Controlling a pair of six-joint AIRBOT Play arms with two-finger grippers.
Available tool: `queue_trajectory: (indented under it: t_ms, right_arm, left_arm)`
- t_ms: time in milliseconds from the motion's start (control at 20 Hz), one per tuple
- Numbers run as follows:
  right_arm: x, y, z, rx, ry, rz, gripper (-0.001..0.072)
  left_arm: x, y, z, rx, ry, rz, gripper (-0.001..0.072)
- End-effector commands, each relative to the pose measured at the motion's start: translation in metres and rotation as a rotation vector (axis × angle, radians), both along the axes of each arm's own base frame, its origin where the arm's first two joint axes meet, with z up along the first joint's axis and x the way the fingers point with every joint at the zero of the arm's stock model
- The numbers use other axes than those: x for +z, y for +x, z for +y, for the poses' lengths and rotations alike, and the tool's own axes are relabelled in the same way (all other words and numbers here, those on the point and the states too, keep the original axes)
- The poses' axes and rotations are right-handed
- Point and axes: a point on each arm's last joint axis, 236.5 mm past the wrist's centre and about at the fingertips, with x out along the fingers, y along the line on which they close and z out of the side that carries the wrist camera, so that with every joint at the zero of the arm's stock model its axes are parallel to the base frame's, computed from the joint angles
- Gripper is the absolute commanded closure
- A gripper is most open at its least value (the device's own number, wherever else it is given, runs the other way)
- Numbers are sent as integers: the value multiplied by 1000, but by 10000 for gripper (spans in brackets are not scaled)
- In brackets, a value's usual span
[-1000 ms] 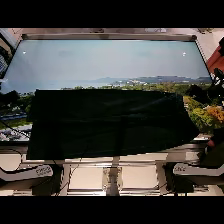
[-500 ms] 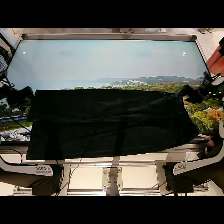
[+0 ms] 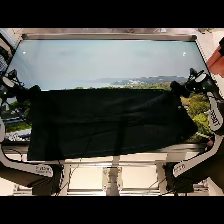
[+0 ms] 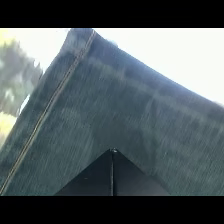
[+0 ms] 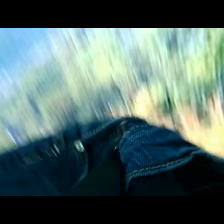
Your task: Fold the clothes and pants, and hang the long-sleeved shirts on hangers.
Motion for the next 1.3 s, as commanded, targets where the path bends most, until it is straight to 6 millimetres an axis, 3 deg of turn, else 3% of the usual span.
queue_trajectory:
  t_ms: [0,150,300,350,400,450,500,650,750,900,1000,1100,1250]
  right_arm:
    - [35,50,-25,-127,-45,-166,687]
    - [57,80,-42,-227,-43,-267,687]
    - [61,91,-51,-280,-25,-287,686]
    - [61,91,-52,-281,-25,-286,635]
    - [62,87,-54,-276,-24,-268,451]
    - [63,82,-58,-253,-32,-246,292]
    - [67,74,-61,-195,-53,-210,194]
    - [85,30,-80,-38,-122,-50,182]
    - [98,-4,-90,14,-114,52,183]
    - [117,-59,-89,163,-136,191,231]
    - [139,-68,-82,180,-145,171,232]
    - [161,-70,-71,188,-163,131,232]
    - [181,-79,-45,217,-169,109,232]
  left_arm:
    - [6,18,8,68,10,-79,684]
    - [8,26,12,91,16,-112,685]
    - [7,25,11,92,14,-108,676]
    - [7,22,10,89,9,-98,653]
    - [7,19,8,86,4,-85,549]
    - [10,14,8,80,2,-70,493]
    - [16,9,9,70,6,-66,477]
    - [51,-11,19,23,44,-72,477]
    - [70,-39,23,-31,65,-24,478]
    - [75,-119,12,-65,-23,216,477]
    - [76,-168,-10,-138,-132,336,479]
    - [72,-205,-31,-187,-212,381,479]
    - [43,-258,-51,-225,-271,448,479]
